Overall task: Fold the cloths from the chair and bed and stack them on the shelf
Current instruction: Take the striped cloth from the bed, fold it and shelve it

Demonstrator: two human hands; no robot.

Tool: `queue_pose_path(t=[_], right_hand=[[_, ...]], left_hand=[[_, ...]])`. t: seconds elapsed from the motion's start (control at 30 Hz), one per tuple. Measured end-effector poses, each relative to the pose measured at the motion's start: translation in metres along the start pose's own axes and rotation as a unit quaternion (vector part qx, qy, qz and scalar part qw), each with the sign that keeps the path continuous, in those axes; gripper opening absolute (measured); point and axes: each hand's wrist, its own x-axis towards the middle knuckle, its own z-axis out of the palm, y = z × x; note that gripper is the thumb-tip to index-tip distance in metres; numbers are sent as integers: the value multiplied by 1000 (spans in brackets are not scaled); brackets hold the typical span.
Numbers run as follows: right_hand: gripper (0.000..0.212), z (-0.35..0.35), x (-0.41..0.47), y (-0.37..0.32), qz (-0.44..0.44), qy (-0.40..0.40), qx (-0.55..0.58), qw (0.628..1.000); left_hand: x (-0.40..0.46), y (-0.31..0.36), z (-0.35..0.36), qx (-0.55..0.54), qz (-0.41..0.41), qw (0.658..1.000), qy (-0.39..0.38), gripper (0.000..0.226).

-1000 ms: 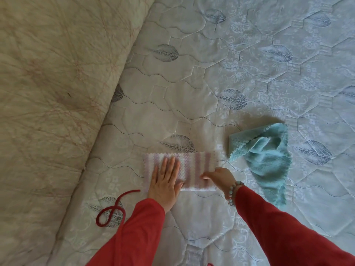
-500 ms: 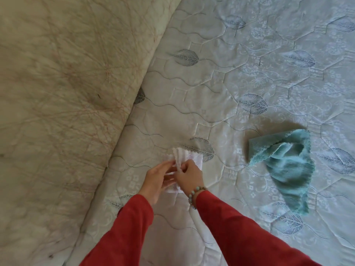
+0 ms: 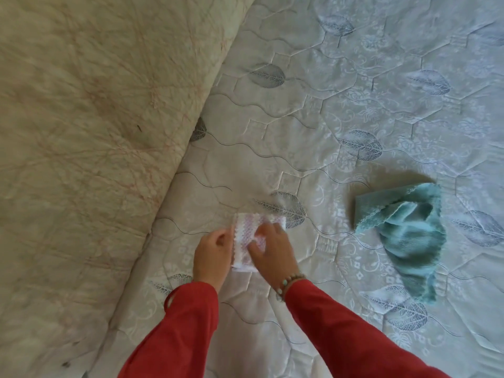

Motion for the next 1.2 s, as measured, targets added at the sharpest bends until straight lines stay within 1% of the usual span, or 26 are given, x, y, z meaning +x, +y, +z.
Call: queue_pose_path(t=[0.03, 0.07, 0.1, 0.13, 0.17, 0.2, 0.27, 0.4, 0.5, 0.57, 0.6, 0.63, 0.67, 0.7, 0.73, 0.77, 0.83, 0.9, 0.93, 0.97, 1.0, 1.07, 1.1, 1.13, 1.17, 1.2], right_hand=[[23, 0, 2, 9, -37, 73, -56, 995], [30, 2, 5, 20, -51, 111, -96, 988], [39, 6, 8, 32, -54, 117, -124, 984], [47, 11, 9, 42, -64, 106, -154, 980], [52, 18, 10, 53, -85, 90, -185, 975], [55, 24, 10, 61, -107, 73, -210, 969], [60, 34, 11, 75, -130, 42, -244, 960], [62, 38, 13, 88, -140, 15, -258, 956], [61, 32, 15, 86, -147, -2, -267, 952], [63, 25, 11, 81, -142, -10, -242, 960], [65, 20, 8, 76, -122, -12, -205, 971], [67, 16, 3, 73, -94, 5, -155, 983], [67, 12, -2, 69, -61, 42, -104, 992], [63, 9, -7, 65, -13, 83, -54, 995], [58, 7, -10, 61, 43, 106, -1, 993], [52, 7, -12, 59, 109, 106, 52, 987], [42, 6, -12, 53, 226, 80, 128, 962], [31, 4, -11, 49, 293, 47, 161, 941], [26, 1, -11, 48, 312, 30, 177, 933], [26, -3, -10, 47, 328, 16, 203, 922], [28, -8, -10, 46, 336, 11, 248, 909], [28, -18, -7, 46, 358, -14, 324, 876], [35, -25, -8, 43, 366, -37, 358, 858], [49, -30, -8, 42, 372, -53, 406, 833], [61, -36, -8, 41, 377, -65, 466, 798], [63, -43, -11, 40, 368, -69, 526, 763]], left_hand=[[-2, -5, 4, 80, 81, 993, 32, 50], [-2, -8, 10, 151, 157, 974, 56, 50], [-2, -10, 16, 210, 222, 950, 63, 52], [-2, -13, 23, 262, 275, 923, 59, 53], [-2, -17, 30, 308, 305, 900, 44, 55], [-2, -25, 36, 340, 318, 884, 32, 57], [-5, -36, 45, 368, 310, 877, 25, 60], [-14, -41, 54, 391, 279, 876, 31, 61], [-19, -34, 53, 385, 249, 888, 13, 60], [-21, -26, 49, 340, 236, 910, -2, 59], [-21, -22, 47, 296, 230, 927, -2, 60], [-21, -17, 42, 237, 212, 948, 5, 59], [-21, -13, 39, 166, 184, 969, 22, 58], [-23, -6, 34, 102, 139, 985, 30, 55], [-24, -2, 30, 43, 91, 995, 26, 54], [-26, 4, 27, 8, 45, 999, 15, 54], [-27, 12, 25, -12, -16, 1000, -1, 52], [-27, 15, 25, -43, -81, 996, 3, 51], [-28, 19, 25, -67, -124, 990, 5, 52], [-27, 20, 25, -91, -166, 982, -2, 52], [-27, 21, 24, -138, -206, 969, -14, 50], [-30, 26, 22, -248, -286, 922, -85, 52], [-31, 29, 20, -295, -309, 894, -136, 58], [-35, 35, 17, -336, -321, 866, -186, 61], [-37, 41, 15, -378, -317, 840, -226, 53], [-40, 51, 11, -423, -304, 814, -256, 47]])
